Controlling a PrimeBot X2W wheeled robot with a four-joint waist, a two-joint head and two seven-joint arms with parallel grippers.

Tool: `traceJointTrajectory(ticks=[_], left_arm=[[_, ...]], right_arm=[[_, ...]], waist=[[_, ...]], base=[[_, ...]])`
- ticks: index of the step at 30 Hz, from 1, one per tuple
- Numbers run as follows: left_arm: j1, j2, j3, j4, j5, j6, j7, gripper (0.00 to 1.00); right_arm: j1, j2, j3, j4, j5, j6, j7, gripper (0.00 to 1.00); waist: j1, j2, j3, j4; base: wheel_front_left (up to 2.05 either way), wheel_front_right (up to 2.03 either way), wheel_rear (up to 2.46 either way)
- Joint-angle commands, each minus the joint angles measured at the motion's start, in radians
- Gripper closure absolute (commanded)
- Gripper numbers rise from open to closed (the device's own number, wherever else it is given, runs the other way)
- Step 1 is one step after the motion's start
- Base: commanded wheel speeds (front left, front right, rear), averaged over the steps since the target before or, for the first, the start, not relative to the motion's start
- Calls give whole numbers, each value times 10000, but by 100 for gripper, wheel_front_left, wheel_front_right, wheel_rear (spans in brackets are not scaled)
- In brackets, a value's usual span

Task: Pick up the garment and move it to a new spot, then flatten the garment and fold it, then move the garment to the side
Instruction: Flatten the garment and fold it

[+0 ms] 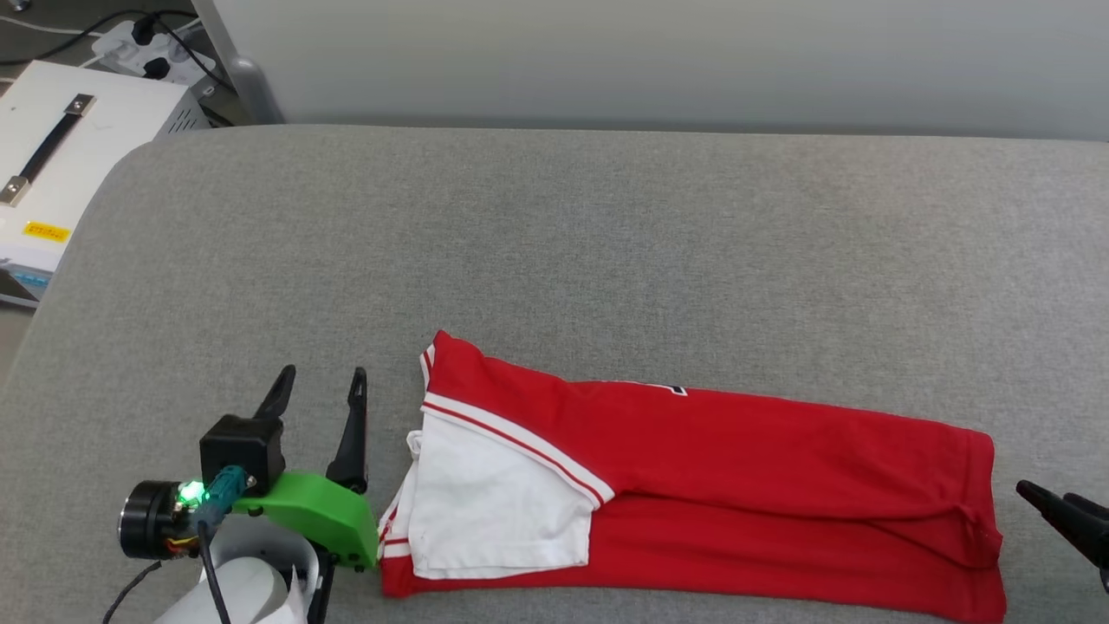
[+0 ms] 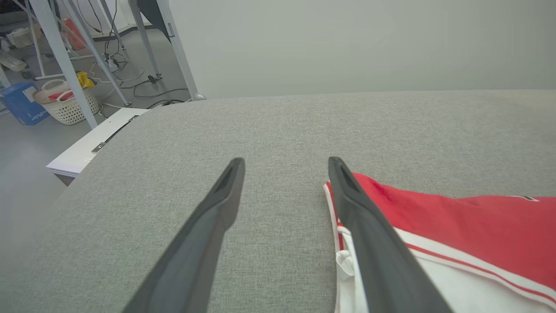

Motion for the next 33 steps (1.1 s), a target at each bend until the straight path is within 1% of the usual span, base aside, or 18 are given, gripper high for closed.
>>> traceJointTrajectory(ticks=[1,6,10,15,20,21,22,23,29,31,32,33], left_arm=[[322,-174,410,-98,459,77,-57,0],[956,-792,1686,-298,1693,-140,-57,0],[1395,-1418,2586,-372,2551,-499,-58,0],[1877,-2282,3534,-421,3556,-1248,-58,0],[2196,-3089,4213,-293,4466,-1972,-58,0],[2253,-3253,4330,-239,4653,-2127,-58,0],[2298,-3373,4432,-195,4791,-2233,-58,0],[2349,-3500,4567,-155,4969,-2345,-58,0],[2573,-3963,5208,-28,5708,-2890,-58,0],[2644,-4083,5398,6,5879,-3099,-58,0],[2740,-4228,5606,25,6049,-3369,-58,0],[2766,-4273,5652,44,6099,-3447,-58,0]], right_arm=[[-222,166,62,167,111,-6,111,0],[-658,617,487,673,-15,-6,437,0],[-899,985,1090,1010,-228,-6,687,0],[-1077,1395,1652,1304,-305,-6,851,0],[-1123,1571,2003,1618,-284,-6,965,0],[-1134,1572,2063,1648,-266,-6,980,51],[-1152,1555,2085,1668,-286,-6,915,70],[-1167,1522,2102,1699,-295,-6,836,100],[-1216,1051,1994,1935,-204,-6,443,100],[-1244,780,1908,2000,-173,-6,296,100],[-1329,371,1791,2164,-216,-6,134,100],[-1347,232,1747,2231,-224,-6,105,100]], waist=[[0,0,203,146],[0,0,458,334],[0,0,580,437],[0,0,611,502],[0,0,554,491],[0,0,530,482],[0,0,505,466],[0,0,470,444],[0,0,199,354],[0,0,107,340],[0,0,-14,308],[0,0,-45,313]], base=[[0,0,0],[0,0,0],[0,0,0],[0,0,0],[0,0,0],[0,0,0],[0,0,0],[0,0,0],[0,0,0],[0,0,0],[0,0,0],[0,0,0]])
